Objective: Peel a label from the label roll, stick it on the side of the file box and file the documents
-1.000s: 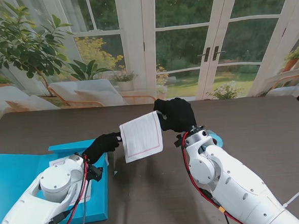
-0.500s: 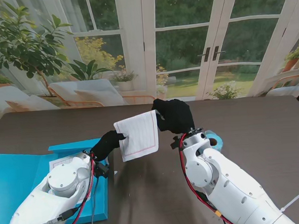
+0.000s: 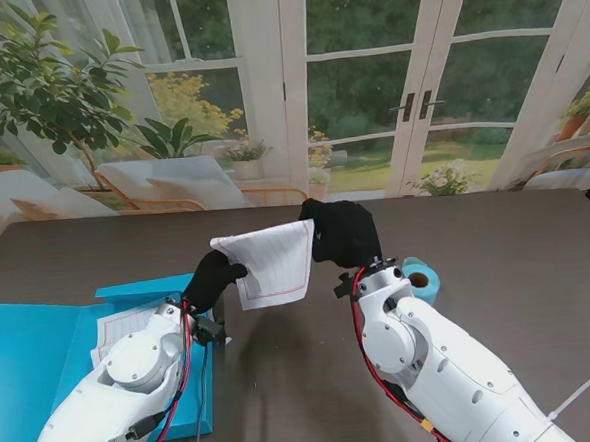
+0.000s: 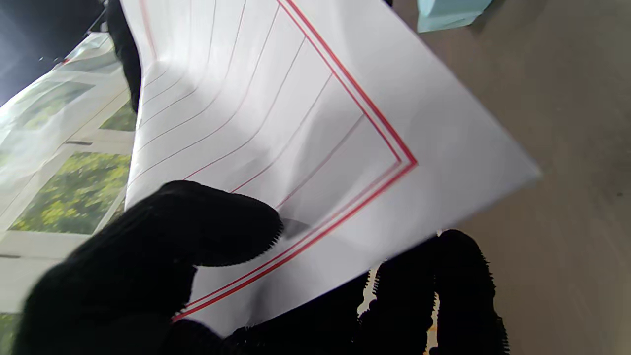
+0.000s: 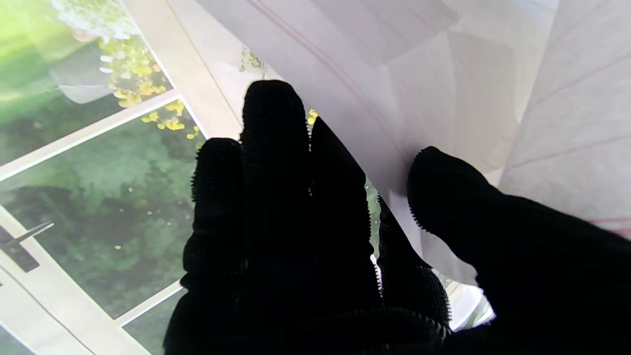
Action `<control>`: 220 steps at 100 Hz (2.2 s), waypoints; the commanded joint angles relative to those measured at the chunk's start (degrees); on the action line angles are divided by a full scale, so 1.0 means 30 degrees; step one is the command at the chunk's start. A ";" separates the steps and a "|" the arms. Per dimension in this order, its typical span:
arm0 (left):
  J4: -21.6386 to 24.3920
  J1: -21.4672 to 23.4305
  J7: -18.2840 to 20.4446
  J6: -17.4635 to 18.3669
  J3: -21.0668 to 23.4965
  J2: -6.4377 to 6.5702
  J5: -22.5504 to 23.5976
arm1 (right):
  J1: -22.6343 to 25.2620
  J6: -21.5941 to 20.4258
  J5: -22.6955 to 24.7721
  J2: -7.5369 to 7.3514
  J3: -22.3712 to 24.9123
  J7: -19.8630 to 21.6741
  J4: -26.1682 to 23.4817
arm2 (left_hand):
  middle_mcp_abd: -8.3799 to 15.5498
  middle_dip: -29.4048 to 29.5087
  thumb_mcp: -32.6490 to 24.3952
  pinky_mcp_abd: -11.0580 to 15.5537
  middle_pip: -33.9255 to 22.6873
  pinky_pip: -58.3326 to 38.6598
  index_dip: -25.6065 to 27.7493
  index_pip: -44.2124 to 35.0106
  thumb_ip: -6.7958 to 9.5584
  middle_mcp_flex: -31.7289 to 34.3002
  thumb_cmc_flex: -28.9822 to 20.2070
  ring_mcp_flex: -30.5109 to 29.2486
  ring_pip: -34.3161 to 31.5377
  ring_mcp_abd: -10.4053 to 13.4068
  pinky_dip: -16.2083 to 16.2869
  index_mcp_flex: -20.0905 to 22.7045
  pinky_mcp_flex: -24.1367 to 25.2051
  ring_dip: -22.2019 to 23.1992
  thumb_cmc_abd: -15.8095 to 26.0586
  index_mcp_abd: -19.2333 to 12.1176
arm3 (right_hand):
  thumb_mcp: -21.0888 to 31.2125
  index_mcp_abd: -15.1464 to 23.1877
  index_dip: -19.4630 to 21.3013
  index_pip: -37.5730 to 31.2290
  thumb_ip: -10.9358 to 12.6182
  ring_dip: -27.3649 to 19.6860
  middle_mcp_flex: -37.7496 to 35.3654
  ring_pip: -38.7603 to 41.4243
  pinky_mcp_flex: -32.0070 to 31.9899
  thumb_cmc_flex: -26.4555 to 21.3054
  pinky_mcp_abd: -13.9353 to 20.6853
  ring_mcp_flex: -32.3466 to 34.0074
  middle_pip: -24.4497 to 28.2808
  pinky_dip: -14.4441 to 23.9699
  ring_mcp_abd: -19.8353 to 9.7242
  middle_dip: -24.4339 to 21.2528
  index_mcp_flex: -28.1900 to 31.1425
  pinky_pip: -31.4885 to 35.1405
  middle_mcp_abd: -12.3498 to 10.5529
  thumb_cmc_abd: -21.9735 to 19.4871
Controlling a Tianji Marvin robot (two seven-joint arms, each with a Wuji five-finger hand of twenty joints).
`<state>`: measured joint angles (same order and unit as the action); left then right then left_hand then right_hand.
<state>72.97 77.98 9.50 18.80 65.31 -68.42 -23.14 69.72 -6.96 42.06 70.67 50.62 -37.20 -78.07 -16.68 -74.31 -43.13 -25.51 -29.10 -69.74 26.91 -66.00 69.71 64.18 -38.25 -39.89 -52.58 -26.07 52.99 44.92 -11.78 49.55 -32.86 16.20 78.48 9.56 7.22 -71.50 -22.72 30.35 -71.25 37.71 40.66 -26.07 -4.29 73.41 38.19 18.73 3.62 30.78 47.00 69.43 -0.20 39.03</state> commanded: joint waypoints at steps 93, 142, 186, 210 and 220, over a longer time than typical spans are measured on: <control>0.3151 0.2277 -0.1450 0.1316 0.1377 -0.0049 0.0794 | 0.0045 -0.0590 0.0074 -0.0037 0.0144 0.0428 0.0599 | 0.2088 0.1023 -0.2210 -0.2202 -0.3141 -0.5839 -0.0158 -0.2228 0.2861 0.4947 -0.1647 -0.7903 -0.3337 0.0420 -0.2154 0.2479 -0.8017 -0.0183 -0.1913 0.0400 | 0.0210 -0.2833 0.4245 0.6443 0.4636 -0.1588 0.9405 -0.2289 -0.5334 0.2920 -0.2782 -0.7326 0.0979 0.1091 0.2274 -0.1993 -0.9612 -0.0988 0.1314 -0.1251; 0.5594 0.4619 -0.1627 0.0909 0.3487 0.0375 0.1925 | -0.0075 0.0423 0.0957 -0.0527 0.0528 0.1592 0.0326 | 0.1978 0.0907 -0.2418 -0.2148 -0.3165 -0.5858 -0.0122 -0.2318 0.2915 0.4856 -0.1674 -0.7834 -0.3194 0.0367 -0.2478 0.2271 -0.8037 0.0011 -0.1893 0.0653 | -0.0787 -0.3812 0.3477 0.7264 0.4581 -0.2484 1.3842 -0.2873 -0.7709 0.2732 -0.2729 -1.1139 0.1048 0.1047 0.2693 -0.2522 -1.2417 -0.2241 0.1875 -0.0130; 0.9486 1.0966 -0.2906 -0.0546 0.8492 0.0786 0.7417 | 0.0694 -0.0215 0.1104 -0.0793 0.1424 0.2040 -0.0203 | 0.2040 0.0570 -0.2367 -0.1741 -0.3114 -0.6024 -0.0151 -0.2521 0.2867 0.4723 -0.1646 -0.7427 -0.3360 0.0375 -0.2498 0.1926 -0.7517 0.0361 -0.1905 0.0595 | -0.0783 -0.3427 0.3165 0.7391 0.4784 -0.2809 1.3599 -0.2904 -0.7910 0.2776 -0.2672 -1.1308 0.1142 0.1185 0.2692 -0.2777 -1.1530 -0.2499 0.1695 -0.0361; 0.9163 1.2496 -0.5791 -0.0812 0.8862 0.0190 0.8860 | 0.1111 -0.0609 0.0853 -0.0810 0.1404 0.2339 -0.0496 | 0.1945 0.0454 -0.2483 -0.1831 -0.3104 -0.6039 -0.0178 -0.2561 0.2949 0.4683 -0.1695 -0.7308 -0.3393 0.0232 -0.2483 0.1819 -0.7488 0.0430 -0.1885 0.0771 | -0.0830 -0.3377 0.3120 0.7461 0.4801 -0.2875 1.3395 -0.2953 -0.7869 0.2864 -0.2696 -1.1141 0.1052 0.1233 0.2648 -0.2836 -1.1279 -0.2545 0.1632 -0.0500; 0.8660 1.2436 -0.6587 -0.1144 0.8720 0.0022 0.9214 | 0.1240 -0.0769 0.0771 -0.0829 0.1348 0.2512 -0.0590 | 0.1833 0.0284 -0.2564 -0.1892 -0.3126 -0.5964 -0.0121 -0.2618 0.2991 0.4578 -0.1711 -0.7200 -0.3459 0.0115 -0.2488 0.1721 -0.7399 0.0507 -0.1874 0.0918 | -0.0858 -0.3378 0.3115 0.7477 0.4804 -0.2898 1.3334 -0.2992 -0.7821 0.2937 -0.2676 -1.1106 0.1029 0.1252 0.2643 -0.2843 -1.1270 -0.2544 0.1631 -0.0570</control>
<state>100.52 115.08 -9.86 16.40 91.93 -67.59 3.95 72.68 -8.66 44.39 68.12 55.02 -30.88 -79.18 -14.92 -72.07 -47.15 -32.44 -37.00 -83.43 26.31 -70.01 76.39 76.22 -39.57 -62.29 -62.20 -23.88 45.60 50.84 -34.19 49.68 -37.18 16.71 75.69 -1.08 17.07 -49.95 -9.97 22.28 -31.45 29.31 39.82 -18.95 -12.81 41.16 40.93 22.13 11.45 23.20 12.59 63.41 4.35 35.71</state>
